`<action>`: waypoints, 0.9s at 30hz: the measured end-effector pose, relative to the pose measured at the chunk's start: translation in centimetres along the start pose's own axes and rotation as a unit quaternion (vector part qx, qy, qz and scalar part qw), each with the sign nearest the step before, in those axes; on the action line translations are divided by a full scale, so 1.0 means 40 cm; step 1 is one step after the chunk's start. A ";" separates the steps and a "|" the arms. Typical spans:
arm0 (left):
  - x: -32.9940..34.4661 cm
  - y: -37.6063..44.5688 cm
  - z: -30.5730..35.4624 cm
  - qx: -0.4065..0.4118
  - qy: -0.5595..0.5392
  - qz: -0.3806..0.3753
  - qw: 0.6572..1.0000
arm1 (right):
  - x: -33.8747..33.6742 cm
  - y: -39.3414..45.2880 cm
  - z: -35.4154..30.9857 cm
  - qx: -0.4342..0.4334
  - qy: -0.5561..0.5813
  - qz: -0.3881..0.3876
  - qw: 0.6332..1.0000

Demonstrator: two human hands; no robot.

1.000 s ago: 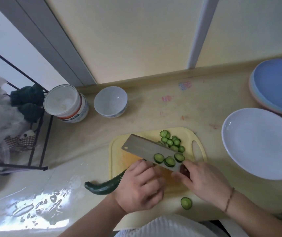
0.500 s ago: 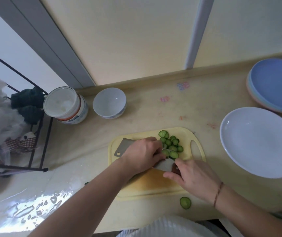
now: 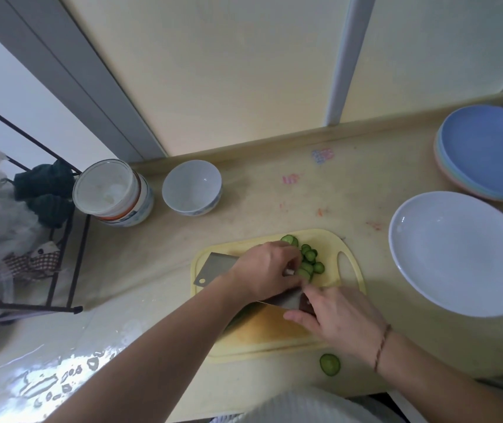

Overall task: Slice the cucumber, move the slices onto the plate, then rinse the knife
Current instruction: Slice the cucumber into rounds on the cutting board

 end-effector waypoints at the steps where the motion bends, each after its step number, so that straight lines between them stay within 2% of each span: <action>1: 0.003 0.006 -0.005 -0.010 0.003 0.005 1.000 | -0.002 -0.001 -0.003 0.002 0.000 -0.005 1.000; 8: 0.000 0.025 -0.036 -0.017 -0.007 0.047 0.999 | -0.006 -0.021 -0.023 0.011 0.016 0.000 1.000; 10: -0.041 0.015 -0.043 -0.019 -0.032 0.122 0.992 | -0.002 -0.026 -0.022 0.025 0.055 0.006 0.998; 12: -0.097 -0.021 -0.042 -0.046 -0.062 0.241 0.967 | -0.001 -0.035 -0.022 0.062 0.133 0.014 0.989; 14: -0.136 -0.086 -0.033 -0.083 -0.089 0.363 0.924 | -0.001 -0.044 -0.025 0.108 0.246 0.026 0.963; 16: -0.122 -0.157 -0.027 -0.090 -0.103 0.423 0.896 | -0.001 -0.053 -0.031 0.146 0.373 0.023 0.916; 17: -0.095 -0.188 -0.026 -0.076 -0.094 0.422 0.898 | -0.003 -0.056 -0.036 0.161 0.434 0.014 0.886; 19: -0.013 -0.237 -0.032 -0.050 -0.034 0.376 0.925 | -0.005 -0.058 -0.043 0.194 0.524 -0.025 0.829; 21: 0.070 -0.262 -0.043 -0.057 0.034 0.308 0.949 | -0.002 -0.056 -0.045 0.222 0.561 -0.060 0.795; 24: 0.142 -0.270 -0.050 -0.085 0.060 0.243 0.965 | 0.013 -0.052 -0.046 0.232 0.558 -0.074 0.793; 27: 0.152 -0.265 -0.048 -0.088 0.057 0.232 0.967 | 0.032 -0.049 -0.047 0.237 0.546 -0.081 0.799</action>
Point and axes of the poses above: each hand's wrist, its own y-axis towards the middle knuckle, its own x-axis out of the palm, z = x × y, the point moved 1 cm from there along y, towards the middle knuckle, and after that the axes turned 14 degrees about y, right-handed, at the moved point
